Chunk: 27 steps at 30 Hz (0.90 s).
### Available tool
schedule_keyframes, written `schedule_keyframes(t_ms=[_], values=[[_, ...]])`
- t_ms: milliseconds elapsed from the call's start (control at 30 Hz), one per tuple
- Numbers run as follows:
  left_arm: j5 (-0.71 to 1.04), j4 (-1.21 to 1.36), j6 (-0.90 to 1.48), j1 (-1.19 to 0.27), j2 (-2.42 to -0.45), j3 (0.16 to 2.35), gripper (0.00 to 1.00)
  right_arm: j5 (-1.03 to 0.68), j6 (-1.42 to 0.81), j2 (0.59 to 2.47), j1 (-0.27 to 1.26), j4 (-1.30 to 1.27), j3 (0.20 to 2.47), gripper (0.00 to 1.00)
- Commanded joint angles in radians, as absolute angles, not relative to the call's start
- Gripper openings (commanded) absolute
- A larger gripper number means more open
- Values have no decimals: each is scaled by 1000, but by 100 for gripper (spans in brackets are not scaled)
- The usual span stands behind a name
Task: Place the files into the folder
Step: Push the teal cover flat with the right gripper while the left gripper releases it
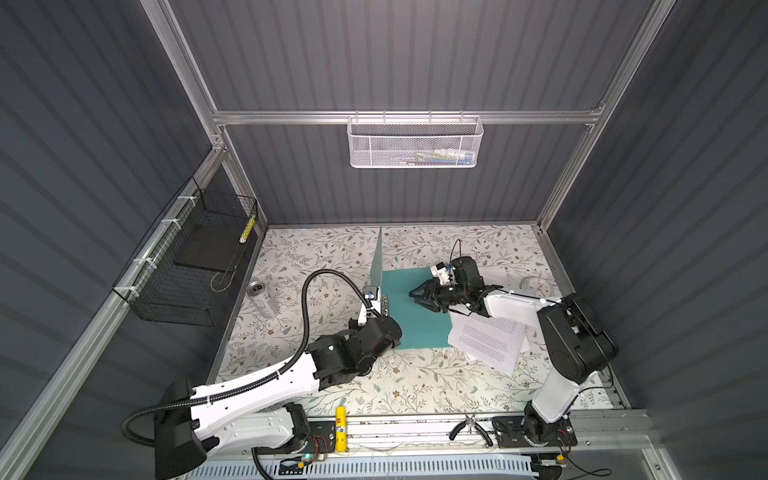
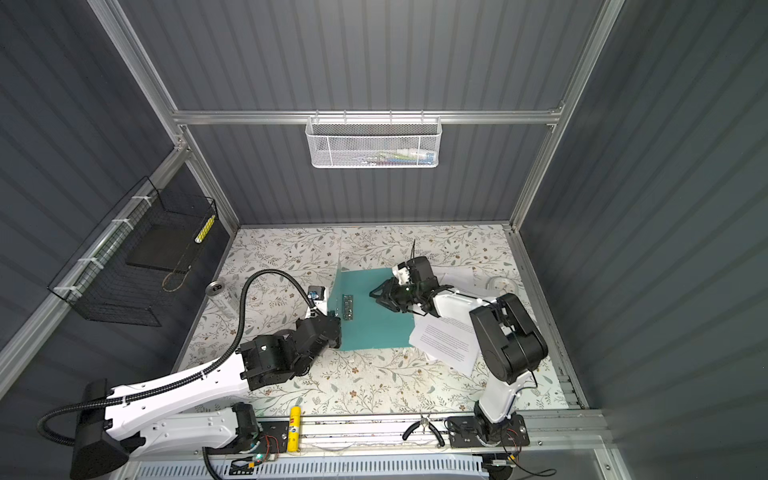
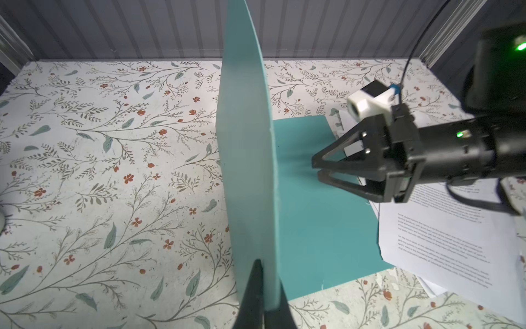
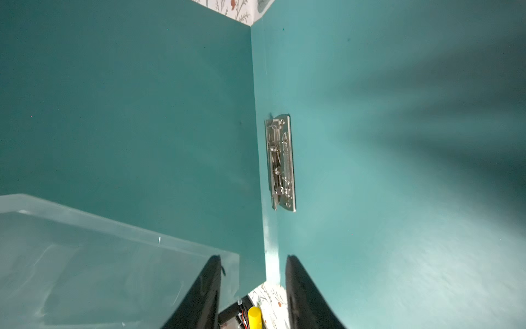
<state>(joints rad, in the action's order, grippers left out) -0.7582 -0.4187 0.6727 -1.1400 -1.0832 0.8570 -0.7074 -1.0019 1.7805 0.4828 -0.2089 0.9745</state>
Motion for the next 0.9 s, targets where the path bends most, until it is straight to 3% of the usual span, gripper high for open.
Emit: schedule_keyframes(t_ms=[0,300,367,433,533,600,733,867], values=[[-755,-419,733,-1137,-1043,840,0,-714,-975,1820,528,-217,1061,40],[-754,-455,799,-1075,-893,715,3,-716,-963,1909,633,-127,1278,40],[-744,-458,794,-1048,-850,693,12,-713,-956,1931,651,-98,1327,40],[-731,-466,777,-1018,-809,679,28,-706,-945,1957,669,-62,1383,40],[-719,-492,751,-980,-765,670,62,-696,-932,2004,698,-9,1475,40],[-727,-515,735,-972,-744,674,79,-679,-915,2040,717,38,1546,40],[-789,-611,730,-971,-696,712,90,-654,-875,2139,743,151,1722,39],[-839,-686,707,-972,-603,760,91,-649,-853,2234,763,234,1875,39]])
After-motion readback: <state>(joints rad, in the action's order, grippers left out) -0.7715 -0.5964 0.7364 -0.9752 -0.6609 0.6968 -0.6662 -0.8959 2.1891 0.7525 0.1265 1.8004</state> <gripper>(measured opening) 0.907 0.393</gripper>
